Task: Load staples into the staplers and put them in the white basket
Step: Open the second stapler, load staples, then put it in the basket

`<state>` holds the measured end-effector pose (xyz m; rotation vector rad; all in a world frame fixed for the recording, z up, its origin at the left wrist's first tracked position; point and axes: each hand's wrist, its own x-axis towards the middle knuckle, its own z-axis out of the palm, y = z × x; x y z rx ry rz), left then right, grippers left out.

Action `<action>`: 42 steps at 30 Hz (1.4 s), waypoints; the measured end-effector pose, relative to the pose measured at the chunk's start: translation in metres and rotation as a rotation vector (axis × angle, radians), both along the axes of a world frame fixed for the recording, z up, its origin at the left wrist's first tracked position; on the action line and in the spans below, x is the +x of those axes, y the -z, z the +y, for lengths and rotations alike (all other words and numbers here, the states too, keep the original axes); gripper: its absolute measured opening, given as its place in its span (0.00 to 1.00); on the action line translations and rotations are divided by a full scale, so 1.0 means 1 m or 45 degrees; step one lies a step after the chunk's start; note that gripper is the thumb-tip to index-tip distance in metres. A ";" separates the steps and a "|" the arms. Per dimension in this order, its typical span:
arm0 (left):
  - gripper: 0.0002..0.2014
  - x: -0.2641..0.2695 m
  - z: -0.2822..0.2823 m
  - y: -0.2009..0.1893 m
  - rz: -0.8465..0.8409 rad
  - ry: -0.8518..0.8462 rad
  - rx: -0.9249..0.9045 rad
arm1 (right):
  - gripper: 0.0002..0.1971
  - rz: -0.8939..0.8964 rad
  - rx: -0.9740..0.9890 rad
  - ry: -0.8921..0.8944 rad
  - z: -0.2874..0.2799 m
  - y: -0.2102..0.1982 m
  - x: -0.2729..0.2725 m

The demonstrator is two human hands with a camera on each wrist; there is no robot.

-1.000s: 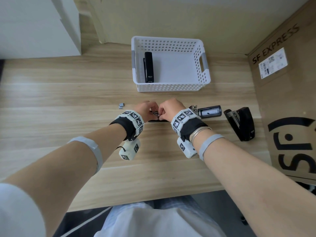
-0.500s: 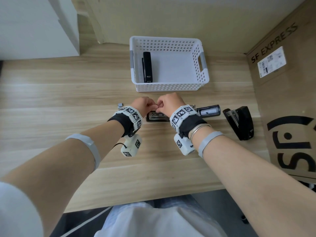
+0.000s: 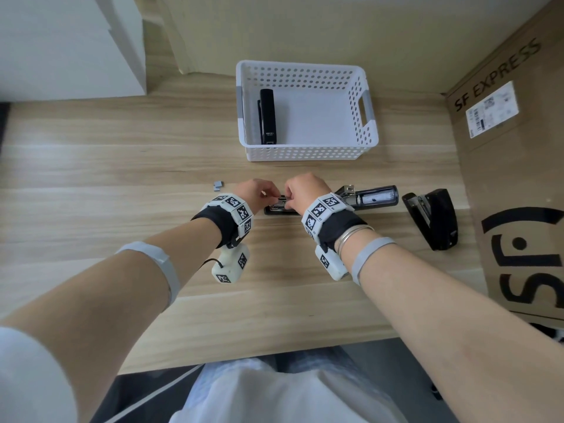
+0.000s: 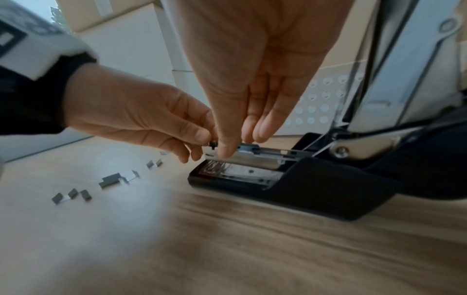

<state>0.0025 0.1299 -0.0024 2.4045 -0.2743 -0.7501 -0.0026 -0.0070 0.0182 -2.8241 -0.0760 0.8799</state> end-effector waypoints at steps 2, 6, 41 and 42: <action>0.10 0.000 0.000 0.002 0.007 -0.010 -0.025 | 0.11 0.001 -0.022 -0.011 0.003 0.002 0.000; 0.10 0.000 0.000 0.004 0.018 -0.015 -0.038 | 0.13 0.017 -0.025 -0.011 0.004 0.004 0.002; 0.11 0.024 0.047 0.010 -0.193 -0.132 0.234 | 0.08 -0.071 0.125 0.051 0.005 -0.011 0.007; 0.11 0.023 0.043 0.007 -0.173 -0.145 0.157 | 0.09 -0.083 0.159 0.032 0.006 -0.011 0.007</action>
